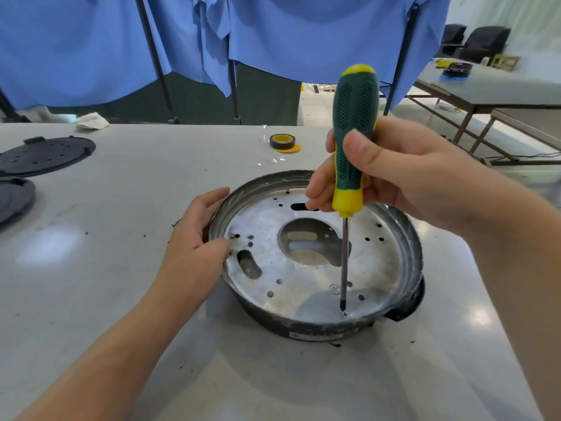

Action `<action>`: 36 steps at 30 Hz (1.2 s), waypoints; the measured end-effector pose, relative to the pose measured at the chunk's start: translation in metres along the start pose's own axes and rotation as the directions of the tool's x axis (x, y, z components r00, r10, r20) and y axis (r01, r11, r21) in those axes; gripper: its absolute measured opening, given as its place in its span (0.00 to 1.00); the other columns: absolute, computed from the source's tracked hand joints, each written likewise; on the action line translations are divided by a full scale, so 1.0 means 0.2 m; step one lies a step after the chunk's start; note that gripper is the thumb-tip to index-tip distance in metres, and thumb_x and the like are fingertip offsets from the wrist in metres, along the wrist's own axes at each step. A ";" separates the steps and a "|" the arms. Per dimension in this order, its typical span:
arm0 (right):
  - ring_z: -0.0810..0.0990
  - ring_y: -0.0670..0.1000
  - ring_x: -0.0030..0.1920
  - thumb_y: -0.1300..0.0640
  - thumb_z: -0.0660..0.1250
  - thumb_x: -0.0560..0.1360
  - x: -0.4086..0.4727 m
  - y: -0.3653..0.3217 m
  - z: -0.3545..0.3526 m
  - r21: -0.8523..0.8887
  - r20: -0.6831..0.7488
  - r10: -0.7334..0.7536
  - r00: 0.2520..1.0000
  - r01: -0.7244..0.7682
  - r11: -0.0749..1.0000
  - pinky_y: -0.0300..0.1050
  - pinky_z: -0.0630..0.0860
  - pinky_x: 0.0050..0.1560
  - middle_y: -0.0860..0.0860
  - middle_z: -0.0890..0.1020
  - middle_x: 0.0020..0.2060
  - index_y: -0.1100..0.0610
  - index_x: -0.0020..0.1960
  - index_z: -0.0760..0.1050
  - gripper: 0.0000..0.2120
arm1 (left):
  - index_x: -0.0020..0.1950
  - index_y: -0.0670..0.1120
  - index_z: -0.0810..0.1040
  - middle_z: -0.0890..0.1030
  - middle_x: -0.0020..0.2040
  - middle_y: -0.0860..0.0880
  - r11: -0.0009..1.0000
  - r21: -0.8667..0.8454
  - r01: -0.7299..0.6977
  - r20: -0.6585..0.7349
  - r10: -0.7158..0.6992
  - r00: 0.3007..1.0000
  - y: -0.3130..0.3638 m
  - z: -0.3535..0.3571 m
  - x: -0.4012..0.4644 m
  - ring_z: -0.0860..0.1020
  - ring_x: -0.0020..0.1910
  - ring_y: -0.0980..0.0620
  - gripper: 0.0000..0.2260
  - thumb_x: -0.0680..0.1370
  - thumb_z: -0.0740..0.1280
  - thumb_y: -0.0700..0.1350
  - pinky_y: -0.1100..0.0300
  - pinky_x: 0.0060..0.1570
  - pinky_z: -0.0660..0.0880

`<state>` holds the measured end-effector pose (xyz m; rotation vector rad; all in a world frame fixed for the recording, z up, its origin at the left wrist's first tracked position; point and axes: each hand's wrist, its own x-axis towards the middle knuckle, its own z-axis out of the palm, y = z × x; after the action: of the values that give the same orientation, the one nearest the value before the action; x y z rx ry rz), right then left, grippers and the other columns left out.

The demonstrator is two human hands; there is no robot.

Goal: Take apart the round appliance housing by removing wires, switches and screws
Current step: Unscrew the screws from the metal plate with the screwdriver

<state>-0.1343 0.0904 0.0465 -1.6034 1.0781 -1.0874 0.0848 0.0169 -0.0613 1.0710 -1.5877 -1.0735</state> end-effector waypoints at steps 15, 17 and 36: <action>0.85 0.56 0.47 0.51 0.58 0.75 -0.01 -0.02 0.02 0.001 0.023 0.018 1.000 -0.018 1.000 0.42 0.81 0.44 0.55 0.86 0.43 0.59 0.52 0.69 0.12 | 0.59 0.54 0.75 0.81 0.49 0.62 1.000 -0.004 0.018 -0.043 -0.019 0.999 0.00 -0.03 0.02 0.80 0.45 0.66 0.31 0.68 0.57 0.23 0.72 0.34 0.74; 0.85 0.55 0.48 0.51 0.59 0.75 -0.01 -0.02 0.02 -0.003 0.032 0.010 0.999 -0.010 1.000 0.43 0.81 0.46 0.55 0.86 0.44 0.59 0.53 0.69 0.13 | 0.58 0.54 0.75 0.82 0.46 0.65 1.000 -0.001 0.025 -0.055 -0.025 0.998 0.01 -0.03 0.02 0.80 0.44 0.66 0.30 0.68 0.57 0.23 0.72 0.33 0.74; 0.85 0.54 0.42 0.57 0.75 0.60 -0.01 -0.04 -0.04 -0.084 0.016 -0.142 0.990 0.142 0.986 0.41 0.80 0.43 0.54 0.85 0.38 0.54 0.43 0.82 0.11 | 0.58 0.51 0.76 0.81 0.48 0.58 0.998 -0.003 0.059 -0.047 -0.059 0.997 0.02 -0.02 0.09 0.80 0.38 0.66 0.27 0.69 0.57 0.24 0.72 0.29 0.73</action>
<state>-0.1404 0.0925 0.0545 -1.7735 1.0279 -1.1390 0.0842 0.0008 -0.0539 1.1405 -1.5257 -1.0811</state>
